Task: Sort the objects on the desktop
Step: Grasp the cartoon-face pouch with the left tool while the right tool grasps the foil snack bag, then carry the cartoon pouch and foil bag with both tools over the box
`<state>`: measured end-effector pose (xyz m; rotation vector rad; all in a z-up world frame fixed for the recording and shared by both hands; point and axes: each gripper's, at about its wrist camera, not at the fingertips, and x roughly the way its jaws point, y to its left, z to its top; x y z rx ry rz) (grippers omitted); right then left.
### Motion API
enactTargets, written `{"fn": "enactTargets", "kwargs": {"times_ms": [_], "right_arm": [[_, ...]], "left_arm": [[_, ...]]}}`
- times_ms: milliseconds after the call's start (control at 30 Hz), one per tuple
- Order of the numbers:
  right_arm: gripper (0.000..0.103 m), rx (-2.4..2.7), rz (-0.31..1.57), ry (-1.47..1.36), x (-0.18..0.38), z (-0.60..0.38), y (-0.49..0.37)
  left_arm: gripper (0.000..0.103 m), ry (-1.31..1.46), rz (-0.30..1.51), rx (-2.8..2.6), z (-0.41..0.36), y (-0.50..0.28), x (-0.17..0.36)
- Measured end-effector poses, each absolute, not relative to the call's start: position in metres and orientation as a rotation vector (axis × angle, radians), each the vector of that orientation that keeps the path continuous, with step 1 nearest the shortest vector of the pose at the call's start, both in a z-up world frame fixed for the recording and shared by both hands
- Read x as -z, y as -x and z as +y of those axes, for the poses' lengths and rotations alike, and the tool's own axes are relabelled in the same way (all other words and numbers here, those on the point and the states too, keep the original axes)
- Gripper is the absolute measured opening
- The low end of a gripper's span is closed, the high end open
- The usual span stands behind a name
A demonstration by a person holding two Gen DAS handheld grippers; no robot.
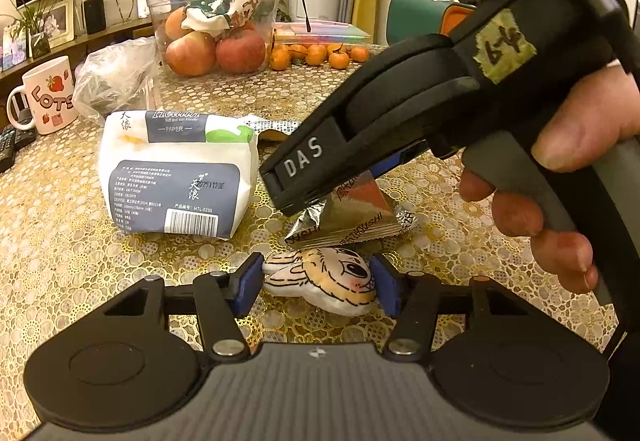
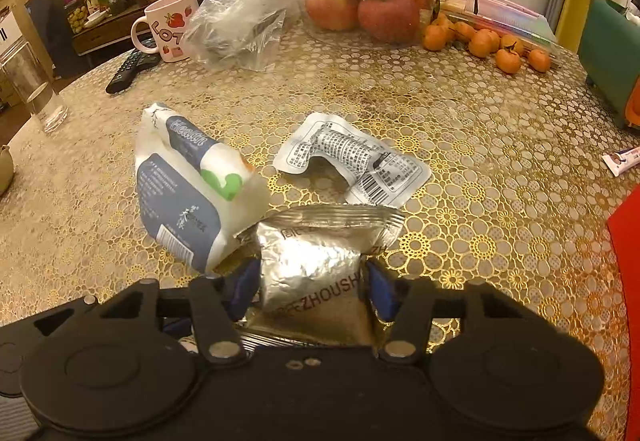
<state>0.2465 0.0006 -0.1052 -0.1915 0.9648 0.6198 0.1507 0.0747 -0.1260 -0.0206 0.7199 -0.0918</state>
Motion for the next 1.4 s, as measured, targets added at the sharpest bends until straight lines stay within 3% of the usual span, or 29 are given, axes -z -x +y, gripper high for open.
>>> {"fn": "enactTargets", "kwargs": {"times_ms": [267,1400], "right_arm": [[0.047,-0.595,0.952,0.193,0.098,-0.012,-0.24],[0.047,-0.531,0.841,0.11,-0.007,-0.17,-0.194]], "left_arm": [[0.056,0.033,0.713,0.104,0.072,-0.144,0.117],[0.056,0.129,0.608,0.134,0.017,-0.127,0.015]]}}
